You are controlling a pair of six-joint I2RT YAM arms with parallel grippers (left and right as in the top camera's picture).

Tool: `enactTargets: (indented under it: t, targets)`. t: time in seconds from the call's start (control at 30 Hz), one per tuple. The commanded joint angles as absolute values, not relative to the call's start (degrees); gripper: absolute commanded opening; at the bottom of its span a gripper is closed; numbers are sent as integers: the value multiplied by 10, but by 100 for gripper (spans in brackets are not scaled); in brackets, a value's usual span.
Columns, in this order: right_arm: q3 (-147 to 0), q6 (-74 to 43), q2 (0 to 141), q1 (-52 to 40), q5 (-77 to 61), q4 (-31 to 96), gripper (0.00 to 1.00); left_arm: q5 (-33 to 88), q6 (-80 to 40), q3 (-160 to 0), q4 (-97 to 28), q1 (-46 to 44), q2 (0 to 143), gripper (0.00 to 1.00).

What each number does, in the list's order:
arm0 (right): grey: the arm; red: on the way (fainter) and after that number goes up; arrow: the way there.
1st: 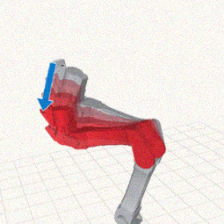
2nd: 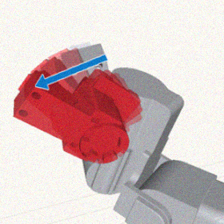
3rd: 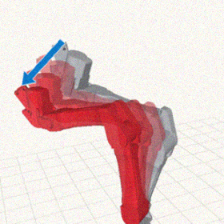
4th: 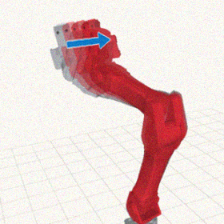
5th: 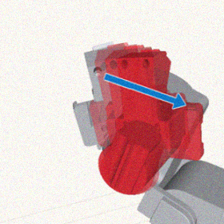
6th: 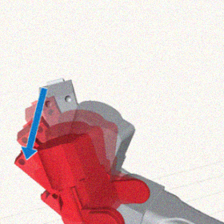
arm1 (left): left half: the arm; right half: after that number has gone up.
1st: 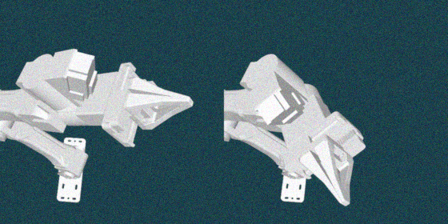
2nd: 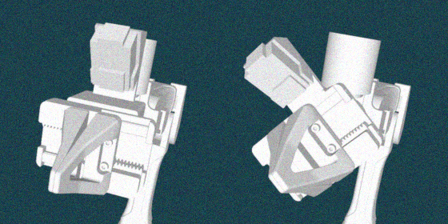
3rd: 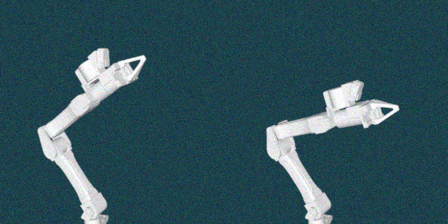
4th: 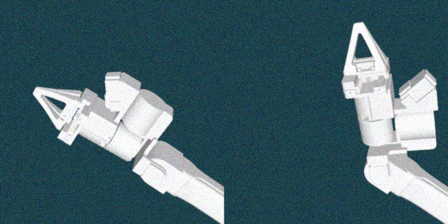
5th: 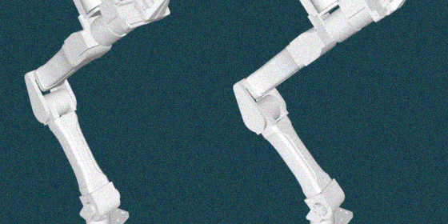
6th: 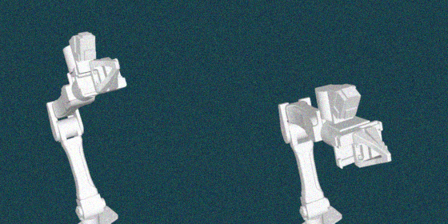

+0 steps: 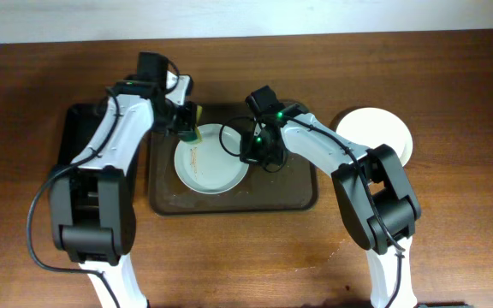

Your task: Clean dirty plates on tray and stack at the side

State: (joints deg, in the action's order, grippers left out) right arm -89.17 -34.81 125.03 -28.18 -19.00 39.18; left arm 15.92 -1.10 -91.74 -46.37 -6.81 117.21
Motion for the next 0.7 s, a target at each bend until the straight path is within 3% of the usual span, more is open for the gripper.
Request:
enactTargets:
  t: [0.0, 0.23, 0.4, 0.53, 0.67]
  targets:
    - [-896, -357, 1263, -281, -174, 397, 4, 123, -21, -919, -503, -84, 1196, 0]
    - [-896, -357, 1263, -280, -174, 396, 4, 81, -19, -895, -578, -91, 1251, 1]
    - [-896, -357, 1263, -280, -174, 394, 4, 246, 107, -874, -628, -116, 1254, 0]
    - [-896, -356, 1263, -280, -174, 397, 4, 255, 58, -874, -515, -98, 1255, 1]
    - [-896, -356, 1263, -280, -174, 397, 4, 166, -6, -874, -408, -84, 1260, 1]
